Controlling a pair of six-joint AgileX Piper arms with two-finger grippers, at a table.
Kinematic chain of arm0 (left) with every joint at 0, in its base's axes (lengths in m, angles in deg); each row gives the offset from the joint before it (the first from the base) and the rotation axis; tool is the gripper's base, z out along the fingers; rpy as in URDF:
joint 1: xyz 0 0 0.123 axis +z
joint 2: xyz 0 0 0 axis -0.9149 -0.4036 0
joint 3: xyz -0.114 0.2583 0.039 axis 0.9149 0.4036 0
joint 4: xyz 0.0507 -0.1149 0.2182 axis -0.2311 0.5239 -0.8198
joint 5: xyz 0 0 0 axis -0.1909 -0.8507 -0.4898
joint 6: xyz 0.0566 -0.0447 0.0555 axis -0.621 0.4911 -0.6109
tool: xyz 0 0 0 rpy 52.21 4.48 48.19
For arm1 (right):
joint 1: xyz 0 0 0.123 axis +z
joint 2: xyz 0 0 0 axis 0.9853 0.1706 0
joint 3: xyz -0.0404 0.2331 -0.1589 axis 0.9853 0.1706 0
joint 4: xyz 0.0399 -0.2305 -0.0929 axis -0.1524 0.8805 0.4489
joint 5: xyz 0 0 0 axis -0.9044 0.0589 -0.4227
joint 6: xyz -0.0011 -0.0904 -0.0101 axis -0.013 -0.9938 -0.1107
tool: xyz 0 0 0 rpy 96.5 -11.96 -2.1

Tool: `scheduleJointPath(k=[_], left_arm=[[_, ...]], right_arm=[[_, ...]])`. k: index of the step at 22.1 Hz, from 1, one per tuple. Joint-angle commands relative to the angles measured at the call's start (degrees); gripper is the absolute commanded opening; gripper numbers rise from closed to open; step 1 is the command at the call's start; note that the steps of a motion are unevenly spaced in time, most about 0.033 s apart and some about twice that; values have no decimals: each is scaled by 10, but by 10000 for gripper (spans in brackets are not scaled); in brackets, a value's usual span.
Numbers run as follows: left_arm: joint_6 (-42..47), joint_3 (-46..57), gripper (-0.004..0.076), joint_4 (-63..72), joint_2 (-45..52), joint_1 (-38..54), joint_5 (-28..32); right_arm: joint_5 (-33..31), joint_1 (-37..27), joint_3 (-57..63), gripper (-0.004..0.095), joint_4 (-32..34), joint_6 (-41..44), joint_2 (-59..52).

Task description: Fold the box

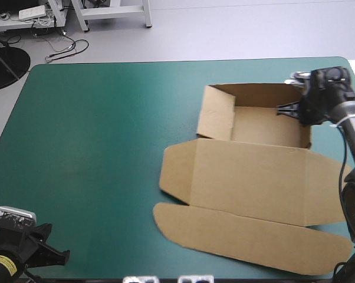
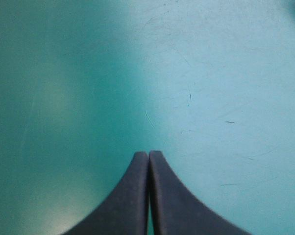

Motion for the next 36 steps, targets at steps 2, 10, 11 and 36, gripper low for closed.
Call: scheduleJointPath(k=[2, 10, 11, 36], left_arm=[[19, -13, -10, -16, 7, -3, 17], [18, -13, -10, -15, 7, -3, 6], [18, -13, -10, -15, 7, -3, 5], [-32, 9, -10, 0, 67, -3, 51]], right_arm=[[5, -176, -14, -15, 11, -78, -32], [31, -298, -16, 434, 10, -160, -5], [35, -298, -16, 479, 9, -161, -5], [4, -219, 328, -11, -294, -274, -555]])
